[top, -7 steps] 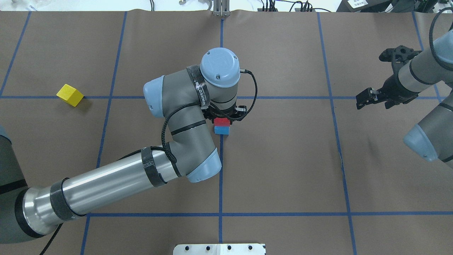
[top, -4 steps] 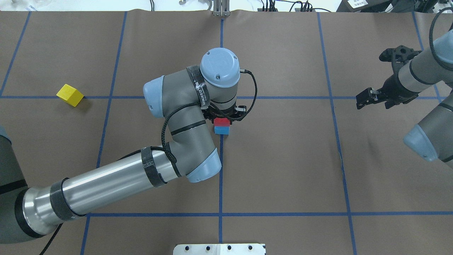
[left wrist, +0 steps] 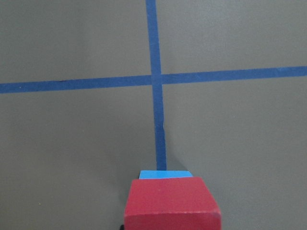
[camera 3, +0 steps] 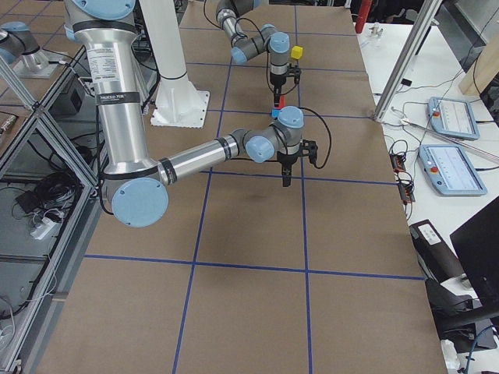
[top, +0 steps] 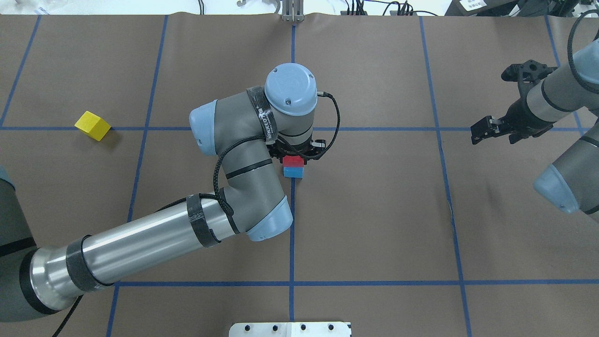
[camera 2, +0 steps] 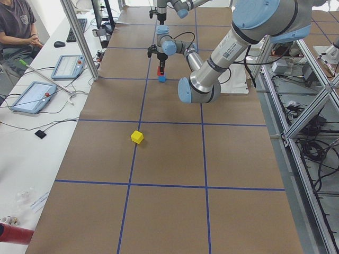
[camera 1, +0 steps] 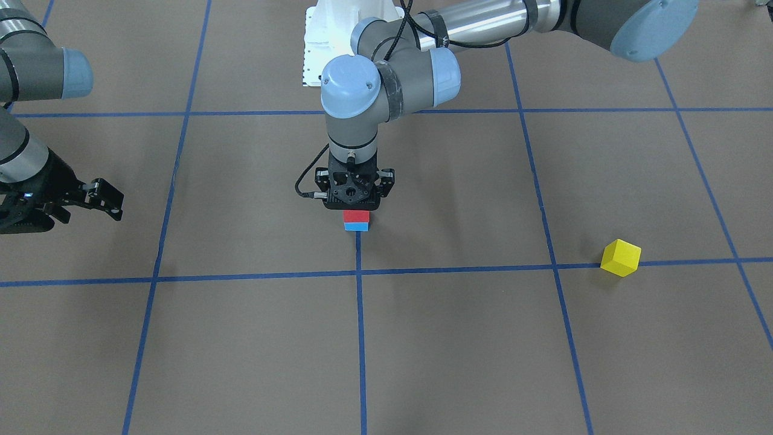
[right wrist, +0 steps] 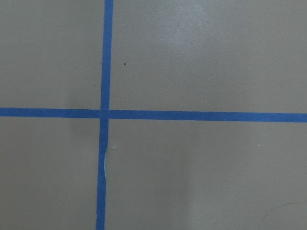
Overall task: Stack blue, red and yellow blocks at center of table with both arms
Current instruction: 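Lower the red cube onto the blue cube and open the left gripper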
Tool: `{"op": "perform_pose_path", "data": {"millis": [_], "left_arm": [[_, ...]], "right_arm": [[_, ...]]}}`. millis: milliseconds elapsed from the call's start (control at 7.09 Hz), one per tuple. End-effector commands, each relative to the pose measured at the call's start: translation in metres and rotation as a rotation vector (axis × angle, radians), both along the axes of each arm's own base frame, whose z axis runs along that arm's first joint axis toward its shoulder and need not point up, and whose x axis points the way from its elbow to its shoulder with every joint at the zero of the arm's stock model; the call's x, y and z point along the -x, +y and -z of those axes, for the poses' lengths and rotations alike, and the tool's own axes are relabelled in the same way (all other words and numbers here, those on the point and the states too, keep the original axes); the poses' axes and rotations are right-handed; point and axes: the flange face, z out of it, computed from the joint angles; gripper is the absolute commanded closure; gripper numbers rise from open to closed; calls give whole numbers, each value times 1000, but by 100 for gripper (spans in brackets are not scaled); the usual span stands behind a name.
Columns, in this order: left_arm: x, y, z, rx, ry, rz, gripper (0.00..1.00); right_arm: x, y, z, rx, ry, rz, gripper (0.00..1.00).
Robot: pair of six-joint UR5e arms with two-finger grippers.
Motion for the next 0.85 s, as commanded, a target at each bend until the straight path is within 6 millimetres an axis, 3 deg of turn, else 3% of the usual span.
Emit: {"op": "perform_pose_path", "data": {"millis": [0, 282, 705], "left_arm": [[0, 0, 0, -2, 0, -2, 59], [0, 0, 0, -2, 0, -2, 38], [0, 0, 0, -3, 0, -1, 26]], "right_arm": [[0, 0, 0, 0, 0, 0, 0], [0, 0, 0, 0, 0, 0, 0], [0, 0, 0, 0, 0, 0, 0]]}}
